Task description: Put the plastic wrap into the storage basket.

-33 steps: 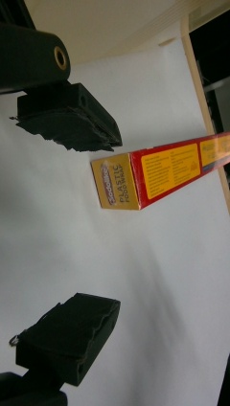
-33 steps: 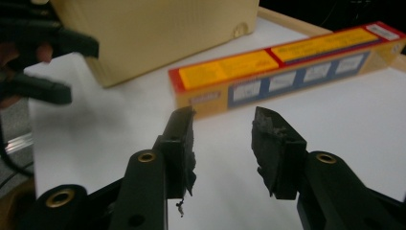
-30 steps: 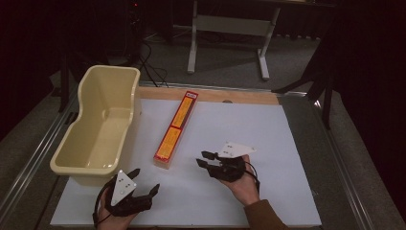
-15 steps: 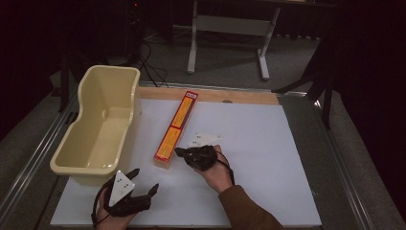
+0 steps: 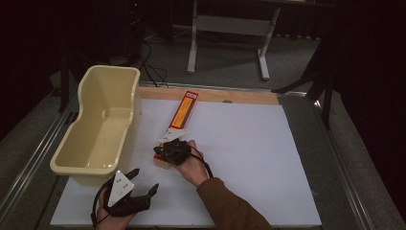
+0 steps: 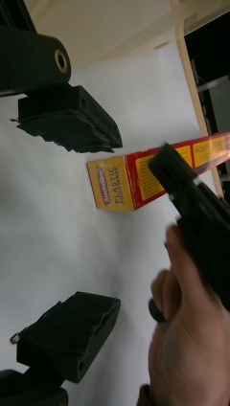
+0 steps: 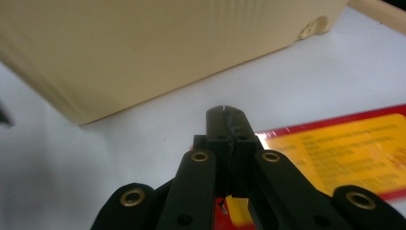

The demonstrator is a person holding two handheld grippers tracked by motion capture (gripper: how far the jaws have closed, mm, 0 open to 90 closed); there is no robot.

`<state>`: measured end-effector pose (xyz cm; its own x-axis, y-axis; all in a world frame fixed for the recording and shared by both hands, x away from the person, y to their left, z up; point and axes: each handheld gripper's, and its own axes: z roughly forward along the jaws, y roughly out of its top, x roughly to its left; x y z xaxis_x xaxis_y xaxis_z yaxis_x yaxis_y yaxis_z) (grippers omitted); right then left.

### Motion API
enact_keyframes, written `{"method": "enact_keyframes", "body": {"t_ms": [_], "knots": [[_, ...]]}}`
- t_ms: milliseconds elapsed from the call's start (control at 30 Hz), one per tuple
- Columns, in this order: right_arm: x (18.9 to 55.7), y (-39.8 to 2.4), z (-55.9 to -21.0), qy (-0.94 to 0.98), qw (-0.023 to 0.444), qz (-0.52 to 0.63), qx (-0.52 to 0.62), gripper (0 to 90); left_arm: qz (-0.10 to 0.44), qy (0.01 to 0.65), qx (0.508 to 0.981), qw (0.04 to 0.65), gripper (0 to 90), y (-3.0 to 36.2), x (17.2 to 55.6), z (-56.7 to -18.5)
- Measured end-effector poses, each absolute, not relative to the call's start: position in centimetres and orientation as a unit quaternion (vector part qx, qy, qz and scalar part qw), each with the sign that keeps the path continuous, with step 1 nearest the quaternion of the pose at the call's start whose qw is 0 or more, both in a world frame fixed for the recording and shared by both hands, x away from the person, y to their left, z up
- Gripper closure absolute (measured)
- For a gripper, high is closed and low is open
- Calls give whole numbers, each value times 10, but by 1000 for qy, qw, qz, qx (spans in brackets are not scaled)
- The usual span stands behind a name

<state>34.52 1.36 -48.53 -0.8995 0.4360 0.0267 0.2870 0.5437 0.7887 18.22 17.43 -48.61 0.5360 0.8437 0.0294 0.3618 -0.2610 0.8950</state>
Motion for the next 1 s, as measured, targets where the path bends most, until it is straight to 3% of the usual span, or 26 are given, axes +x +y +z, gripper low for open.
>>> {"method": "enact_keyframes", "body": {"t_ms": [533, 1000], "knots": [[363, 51, -497, 897, 76, 373, 224, 899, 263, 399, 749, 458, 212, 175, 182, -486], [350, 44, -493, 922, 99, 309, 210, 899, 263, 400, 748, 460, 211, 176, 181, -486]]}}
